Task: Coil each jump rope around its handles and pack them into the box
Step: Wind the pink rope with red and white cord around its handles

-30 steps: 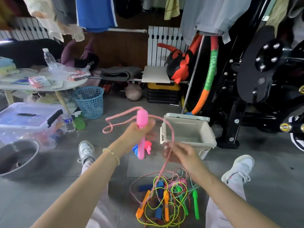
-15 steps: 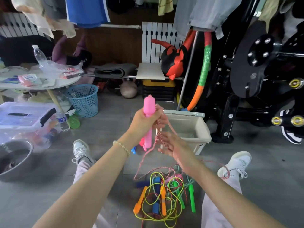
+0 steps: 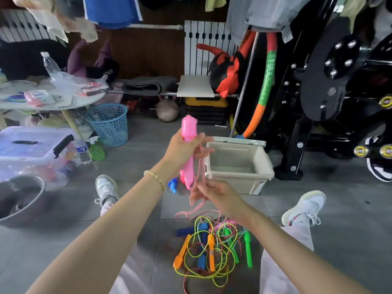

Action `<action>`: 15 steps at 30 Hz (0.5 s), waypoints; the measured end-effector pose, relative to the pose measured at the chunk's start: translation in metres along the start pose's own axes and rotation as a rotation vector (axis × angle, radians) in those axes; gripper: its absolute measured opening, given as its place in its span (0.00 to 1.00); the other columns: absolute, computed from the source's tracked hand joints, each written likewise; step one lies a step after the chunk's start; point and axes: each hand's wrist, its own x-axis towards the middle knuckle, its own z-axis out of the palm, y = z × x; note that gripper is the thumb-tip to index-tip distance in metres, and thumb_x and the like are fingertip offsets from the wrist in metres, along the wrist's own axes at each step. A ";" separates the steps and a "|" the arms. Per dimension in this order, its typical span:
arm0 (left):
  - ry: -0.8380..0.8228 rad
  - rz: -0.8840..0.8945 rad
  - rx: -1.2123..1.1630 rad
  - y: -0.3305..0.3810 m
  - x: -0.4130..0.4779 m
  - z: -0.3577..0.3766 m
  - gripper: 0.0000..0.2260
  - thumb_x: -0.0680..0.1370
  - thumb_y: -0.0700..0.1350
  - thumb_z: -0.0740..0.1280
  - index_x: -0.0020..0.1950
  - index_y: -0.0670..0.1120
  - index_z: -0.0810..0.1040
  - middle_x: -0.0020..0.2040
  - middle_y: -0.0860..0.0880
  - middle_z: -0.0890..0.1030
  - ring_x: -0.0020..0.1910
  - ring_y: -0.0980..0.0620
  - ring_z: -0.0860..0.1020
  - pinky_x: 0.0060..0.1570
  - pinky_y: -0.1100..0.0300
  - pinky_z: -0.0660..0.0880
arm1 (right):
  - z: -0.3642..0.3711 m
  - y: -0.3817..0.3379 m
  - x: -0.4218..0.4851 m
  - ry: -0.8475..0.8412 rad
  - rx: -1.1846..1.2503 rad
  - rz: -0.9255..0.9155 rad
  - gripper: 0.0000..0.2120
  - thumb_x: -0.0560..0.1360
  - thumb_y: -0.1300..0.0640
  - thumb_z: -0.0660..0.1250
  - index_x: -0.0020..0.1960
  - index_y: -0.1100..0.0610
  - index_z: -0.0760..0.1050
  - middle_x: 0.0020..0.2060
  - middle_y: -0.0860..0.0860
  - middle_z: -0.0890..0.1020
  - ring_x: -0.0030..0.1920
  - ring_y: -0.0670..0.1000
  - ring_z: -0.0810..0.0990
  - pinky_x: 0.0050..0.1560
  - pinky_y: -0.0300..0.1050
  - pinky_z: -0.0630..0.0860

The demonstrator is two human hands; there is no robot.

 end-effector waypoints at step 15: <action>-0.142 -0.165 0.257 -0.059 -0.049 0.003 0.03 0.74 0.36 0.70 0.45 0.42 0.78 0.38 0.50 0.84 0.34 0.54 0.83 0.42 0.61 0.81 | -0.032 -0.025 0.037 0.312 0.395 -0.023 0.14 0.81 0.52 0.54 0.55 0.55 0.77 0.52 0.52 0.83 0.49 0.48 0.82 0.53 0.45 0.78</action>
